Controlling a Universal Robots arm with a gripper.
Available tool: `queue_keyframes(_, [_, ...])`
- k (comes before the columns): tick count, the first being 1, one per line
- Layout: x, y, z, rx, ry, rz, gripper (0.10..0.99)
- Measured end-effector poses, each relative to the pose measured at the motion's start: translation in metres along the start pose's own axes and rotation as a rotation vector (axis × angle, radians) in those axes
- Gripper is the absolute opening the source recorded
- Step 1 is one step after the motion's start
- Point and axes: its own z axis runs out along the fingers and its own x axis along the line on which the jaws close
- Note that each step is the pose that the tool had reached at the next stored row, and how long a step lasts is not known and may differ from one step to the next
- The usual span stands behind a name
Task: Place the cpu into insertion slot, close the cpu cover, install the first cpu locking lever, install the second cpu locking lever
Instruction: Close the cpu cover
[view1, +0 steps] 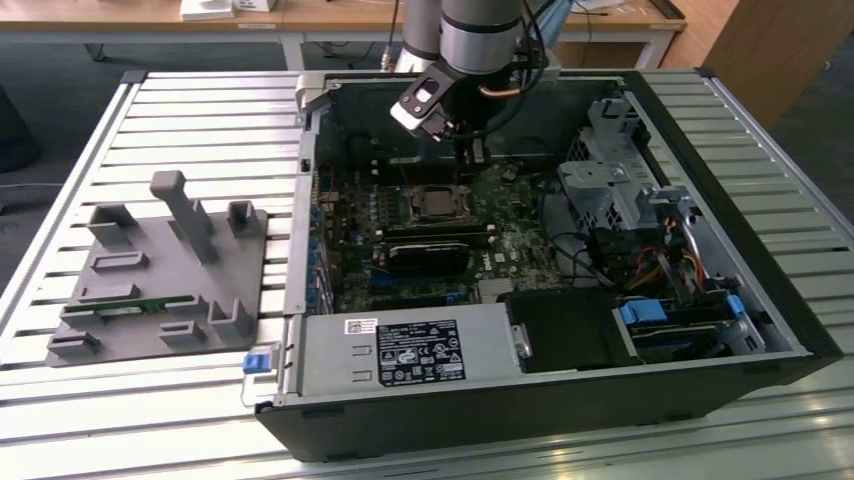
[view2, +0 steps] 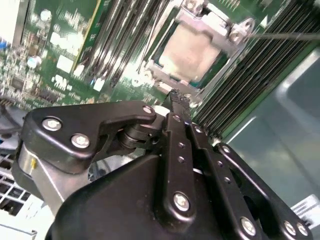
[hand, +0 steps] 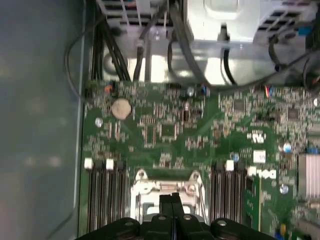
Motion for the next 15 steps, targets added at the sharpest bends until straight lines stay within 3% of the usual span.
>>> queue_keyframes(4, [0.0001,-0.0086,0.0028,0.000,-0.0001,0.000,0.106])
queue_keyframes(10, [0.0001,-0.0127,0.0131,0.003,-0.0006,0.000,0.106])
queue_keyframes(15, [0.0002,-0.0272,0.0163,0.004,-0.0005,0.000,0.106])
